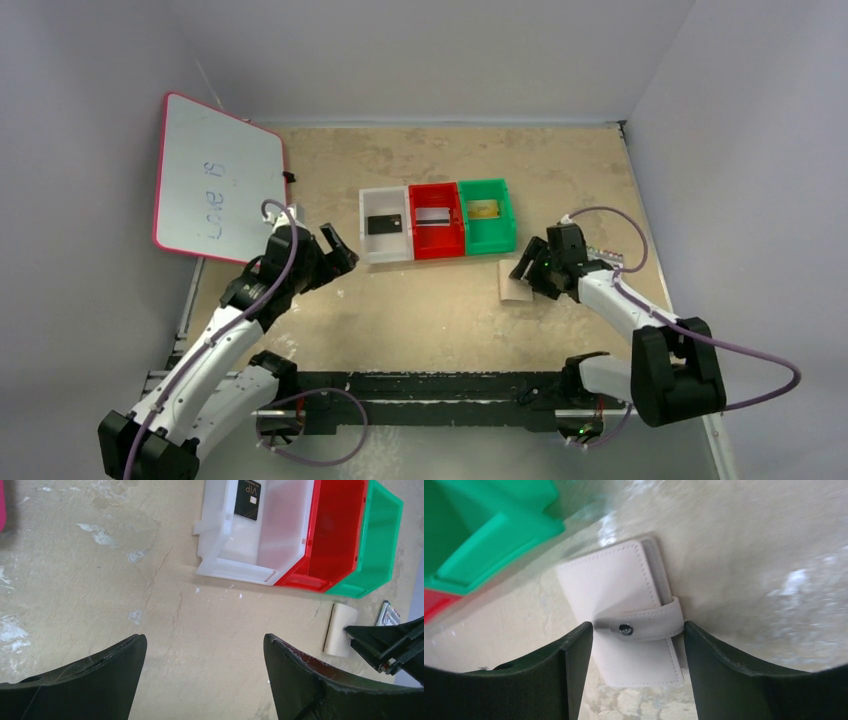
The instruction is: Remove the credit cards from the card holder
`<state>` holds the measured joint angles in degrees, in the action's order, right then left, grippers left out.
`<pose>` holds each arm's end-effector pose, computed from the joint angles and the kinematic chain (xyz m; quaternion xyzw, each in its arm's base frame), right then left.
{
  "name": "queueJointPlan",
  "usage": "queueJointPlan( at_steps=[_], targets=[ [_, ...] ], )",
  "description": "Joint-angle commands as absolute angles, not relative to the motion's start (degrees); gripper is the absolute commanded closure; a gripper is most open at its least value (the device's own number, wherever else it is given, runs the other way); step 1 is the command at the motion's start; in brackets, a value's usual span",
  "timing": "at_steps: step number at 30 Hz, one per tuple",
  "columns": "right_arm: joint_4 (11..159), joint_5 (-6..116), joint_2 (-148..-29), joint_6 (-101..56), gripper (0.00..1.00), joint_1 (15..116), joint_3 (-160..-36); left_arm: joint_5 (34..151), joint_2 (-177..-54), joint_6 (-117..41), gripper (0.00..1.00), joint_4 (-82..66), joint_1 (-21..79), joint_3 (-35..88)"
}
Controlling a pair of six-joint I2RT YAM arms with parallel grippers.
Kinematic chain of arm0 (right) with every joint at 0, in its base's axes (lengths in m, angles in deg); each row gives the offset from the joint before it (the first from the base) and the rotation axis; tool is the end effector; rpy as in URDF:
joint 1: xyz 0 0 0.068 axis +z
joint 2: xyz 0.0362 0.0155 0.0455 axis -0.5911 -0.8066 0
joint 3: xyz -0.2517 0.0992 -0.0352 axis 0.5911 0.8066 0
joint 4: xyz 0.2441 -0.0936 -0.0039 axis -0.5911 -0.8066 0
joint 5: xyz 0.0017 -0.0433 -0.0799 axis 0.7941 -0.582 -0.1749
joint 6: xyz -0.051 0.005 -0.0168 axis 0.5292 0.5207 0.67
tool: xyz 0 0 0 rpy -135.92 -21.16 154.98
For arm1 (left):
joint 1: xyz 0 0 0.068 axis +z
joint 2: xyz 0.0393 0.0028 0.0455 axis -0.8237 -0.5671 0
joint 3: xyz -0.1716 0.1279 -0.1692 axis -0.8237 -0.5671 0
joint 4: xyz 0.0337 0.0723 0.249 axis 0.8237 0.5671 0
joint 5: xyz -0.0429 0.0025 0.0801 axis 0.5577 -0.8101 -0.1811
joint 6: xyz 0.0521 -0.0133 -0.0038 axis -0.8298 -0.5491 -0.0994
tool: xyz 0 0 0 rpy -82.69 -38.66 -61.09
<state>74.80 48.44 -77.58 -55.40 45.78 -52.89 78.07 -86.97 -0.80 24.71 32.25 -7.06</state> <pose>0.2242 0.0385 0.1687 0.2425 0.9077 0.1531 0.3063 0.1635 -0.0660 0.2607 -0.2205 0.8749 -0.2121 0.3755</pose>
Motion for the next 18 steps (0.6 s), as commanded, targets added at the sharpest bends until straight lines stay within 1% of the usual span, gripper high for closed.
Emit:
queueJointPlan(
  at_steps=[1,7,11,12,14,16,18],
  targets=[
    [75.3,47.4,-78.6,-56.5,0.32,51.9,-53.9,79.8,-82.6,-2.1,0.14,26.2,32.7,-8.1],
    [70.0,37.0,-86.1,-57.4,0.36,60.3,-60.1,78.9,-81.2,-5.4,0.14,28.8,32.6,-4.4],
    [68.5,34.6,-87.0,-60.4,0.36,66.8,-60.8,75.0,-81.6,-9.7,0.14,31.3,32.6,-1.1],
    [67.7,33.8,-87.3,-61.3,0.35,68.2,-60.9,74.1,-81.6,-10.7,0.14,31.2,32.6,-0.9],
    [65.3,31.3,-87.2,-63.3,0.3,69.8,-61.6,72.3,-81.3,-11.9,0.14,30.2,32.6,-1.5],
    [63.0,28.7,-86.7,-64.2,0.25,70.1,-62.6,71.6,-81.4,-12.1,0.14,29.0,32.7,-2.0],
    [60.9,26.2,-86.2,-65.6,0.21,70.1,-64.3,71.1,-81.6,-12.3,0.14,29.7,32.6,-1.7]
  ],
)
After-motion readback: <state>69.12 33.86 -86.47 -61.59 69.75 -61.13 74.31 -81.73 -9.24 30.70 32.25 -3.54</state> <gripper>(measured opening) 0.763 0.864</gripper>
